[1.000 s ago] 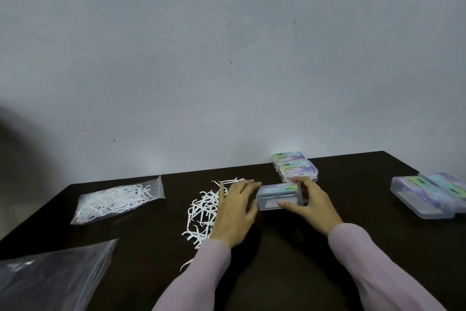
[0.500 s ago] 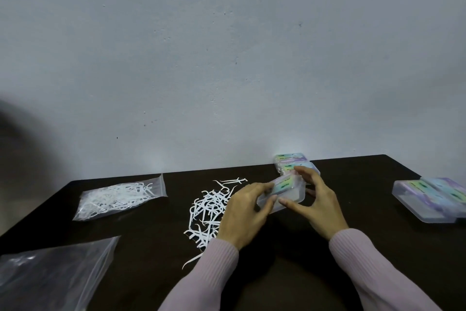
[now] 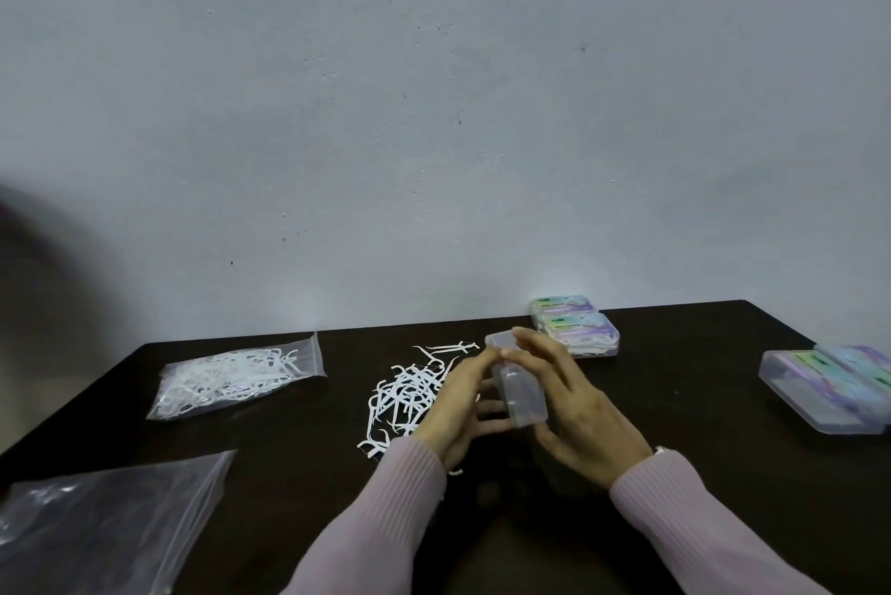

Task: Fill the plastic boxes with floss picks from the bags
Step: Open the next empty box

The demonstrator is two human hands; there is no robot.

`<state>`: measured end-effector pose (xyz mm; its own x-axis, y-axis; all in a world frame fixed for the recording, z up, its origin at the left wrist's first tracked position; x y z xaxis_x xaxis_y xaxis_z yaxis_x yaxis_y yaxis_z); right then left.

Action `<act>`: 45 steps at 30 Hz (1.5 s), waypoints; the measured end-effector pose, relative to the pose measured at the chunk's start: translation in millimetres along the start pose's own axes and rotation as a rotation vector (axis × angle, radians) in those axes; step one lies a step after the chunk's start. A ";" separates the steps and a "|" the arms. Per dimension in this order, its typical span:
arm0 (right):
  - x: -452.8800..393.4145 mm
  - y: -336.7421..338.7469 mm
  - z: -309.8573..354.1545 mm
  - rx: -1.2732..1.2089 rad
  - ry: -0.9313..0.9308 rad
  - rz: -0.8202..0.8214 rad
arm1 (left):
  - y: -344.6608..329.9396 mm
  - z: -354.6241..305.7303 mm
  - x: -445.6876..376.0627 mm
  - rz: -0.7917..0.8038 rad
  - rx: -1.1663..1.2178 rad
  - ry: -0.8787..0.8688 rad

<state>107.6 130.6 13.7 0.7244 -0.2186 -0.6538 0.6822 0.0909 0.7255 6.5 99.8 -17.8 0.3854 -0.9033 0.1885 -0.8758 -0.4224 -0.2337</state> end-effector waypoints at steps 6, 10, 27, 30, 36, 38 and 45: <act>5.9 8.7 -23.0 -0.361 -0.348 0.020 | 16.5 -24.6 -2.2 -0.027 -0.194 -0.276; 13.8 4.1 -40.7 -0.760 -0.629 0.006 | 7.9 -25.9 0.7 0.120 -0.400 -0.344; 15.3 17.5 -45.2 -0.353 -0.625 -0.063 | -27.4 -26.8 26.0 0.043 -1.015 -0.803; 12.4 17.9 -39.9 -0.317 -0.579 -0.056 | -27.9 -26.4 30.0 -0.042 -1.132 -0.870; 12.0 15.0 -38.4 -0.308 -0.555 -0.011 | -26.2 -25.9 32.1 -0.125 -1.242 -0.901; 11.3 14.7 -36.9 -0.368 -0.535 0.004 | -22.2 -28.6 31.9 -0.152 -1.268 -0.910; 9.9 17.6 -35.2 -0.307 -0.433 0.100 | -4.8 -40.2 27.2 -0.245 -1.010 -0.889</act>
<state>130.3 164.3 12.5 0.7245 -0.5687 -0.3895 0.6565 0.3973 0.6412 9.5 80.3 26.8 0.2794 -0.7188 -0.6366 -0.4402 -0.6851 0.5803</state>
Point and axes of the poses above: each hand's wrist, its own x-axis away from the middle knuckle, its own y-axis out of the back of the hand, z = x × y, the point moved 7 cm from there along -x, towards the middle knuckle, and after that the axes turned 1 degree about -x, right-handed, at the moved point
